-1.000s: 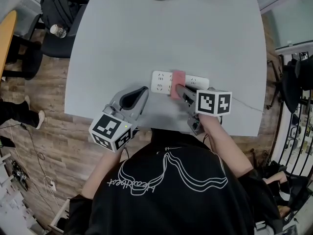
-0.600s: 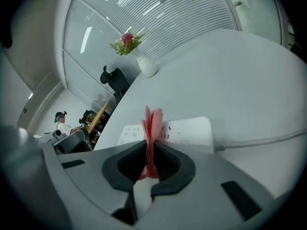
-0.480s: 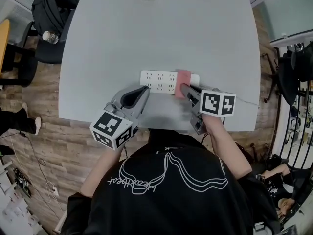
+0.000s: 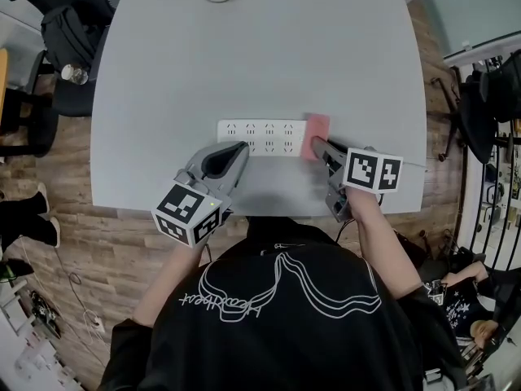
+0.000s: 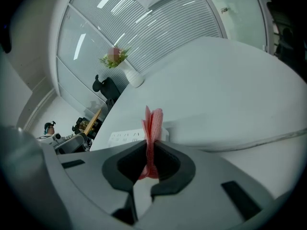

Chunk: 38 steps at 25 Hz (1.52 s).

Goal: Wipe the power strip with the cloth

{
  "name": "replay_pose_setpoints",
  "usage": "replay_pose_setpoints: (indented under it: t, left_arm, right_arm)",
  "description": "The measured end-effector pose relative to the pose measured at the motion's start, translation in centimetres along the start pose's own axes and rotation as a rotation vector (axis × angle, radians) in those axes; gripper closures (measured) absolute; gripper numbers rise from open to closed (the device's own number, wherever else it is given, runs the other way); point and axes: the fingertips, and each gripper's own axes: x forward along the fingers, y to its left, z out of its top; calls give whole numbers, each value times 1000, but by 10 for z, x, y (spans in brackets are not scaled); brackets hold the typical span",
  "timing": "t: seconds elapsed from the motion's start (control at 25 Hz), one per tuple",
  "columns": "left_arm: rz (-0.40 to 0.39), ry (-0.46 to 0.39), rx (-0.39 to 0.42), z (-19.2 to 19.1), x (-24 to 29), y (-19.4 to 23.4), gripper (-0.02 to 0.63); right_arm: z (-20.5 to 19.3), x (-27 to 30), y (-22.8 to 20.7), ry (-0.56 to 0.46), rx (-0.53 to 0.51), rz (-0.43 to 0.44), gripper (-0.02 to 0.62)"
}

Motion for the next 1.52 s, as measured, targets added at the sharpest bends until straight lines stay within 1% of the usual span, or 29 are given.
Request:
replay_pose_setpoints:
  t: [0.12,0.32,0.52,0.72,0.96,1.16,1.36,1.52]
  left_arm:
    - [-2,5,0,-1,3,0,592]
    - [-7,13,-3,-3,0,-2,592]
    - [18,2,-5,-1,-9,2,592]
    - [59,-11,-19,-2,-23,5,592]
    - [117,-34,-42,-4,-48,27,592]
    - [171,-49,-62,-7,-68,39,592]
    - [209,-58,-76,-10,-85,54,592]
    - [241,-66,-91,-14,-97,63,592]
  right_arm:
    - [0,-1,-5,-7,5,-5,555]
    - [1,1,1,-8,2,5,555]
    - [15,-2,23,-43,-8,54,555]
    - [23,2,53,-39,-59,110,555]
    - [20,30,97,6,-111,171,555]
    - [4,53,127,67,-161,214,555]
    - [-13,78,149,125,-166,248,555]
    - [-22,93,162,158,-192,257,555]
